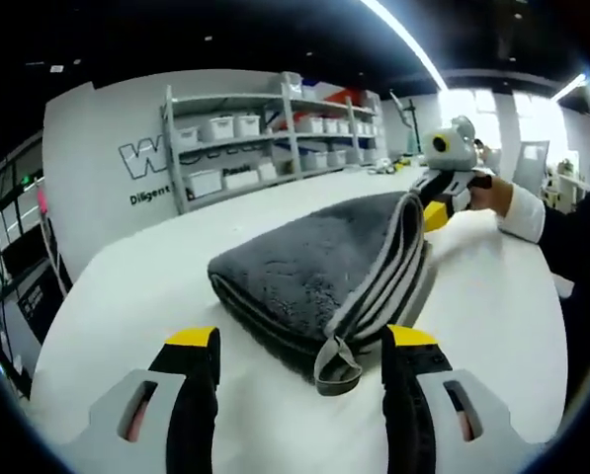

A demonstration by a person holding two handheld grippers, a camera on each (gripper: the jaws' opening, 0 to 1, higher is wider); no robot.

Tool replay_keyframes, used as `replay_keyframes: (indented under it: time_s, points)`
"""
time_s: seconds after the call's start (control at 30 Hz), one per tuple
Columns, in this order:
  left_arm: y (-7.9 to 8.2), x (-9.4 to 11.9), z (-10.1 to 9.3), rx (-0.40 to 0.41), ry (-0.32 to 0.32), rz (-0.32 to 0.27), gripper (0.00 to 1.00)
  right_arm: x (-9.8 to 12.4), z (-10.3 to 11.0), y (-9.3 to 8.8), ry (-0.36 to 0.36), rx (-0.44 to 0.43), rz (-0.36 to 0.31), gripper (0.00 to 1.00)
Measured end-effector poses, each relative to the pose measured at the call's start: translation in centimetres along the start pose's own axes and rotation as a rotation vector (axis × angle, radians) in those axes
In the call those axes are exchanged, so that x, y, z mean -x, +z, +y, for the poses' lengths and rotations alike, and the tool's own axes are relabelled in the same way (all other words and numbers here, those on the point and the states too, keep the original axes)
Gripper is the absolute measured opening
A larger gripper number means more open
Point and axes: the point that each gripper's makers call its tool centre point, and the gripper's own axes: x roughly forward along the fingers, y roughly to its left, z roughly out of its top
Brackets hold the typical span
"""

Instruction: Open the folded towel by lifting each exposed corner and separating the folded layers until the towel lies flat within the target outline without major curled edges

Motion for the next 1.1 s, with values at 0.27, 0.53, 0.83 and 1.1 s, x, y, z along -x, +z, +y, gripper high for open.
replay_keyframes:
  time_s: [0.27,0.53,0.83,1.1]
  points:
    - [0.2,-0.2,-0.6,-0.051,-0.014,0.003,0.6,-0.5,0.7,0.6,0.016,0.057,-0.034,0.08]
    - [-0.3,-0.9,-1.0,-0.027,-0.031,0.006,0.6,-1.7,2.2,-1.2,0.062,0.075,0.061,0.0]
    - [-0.8,-0.8,-1.0,0.001,-0.048,0.013,0.56,-2.0,3.0,-1.6,0.107,0.015,0.075,0.0]
    - [-0.9,-0.9,-1.7,0.023,-0.104,0.009,0.54,-1.2,0.9,-0.3,0.0,0.156,0.026,0.13]
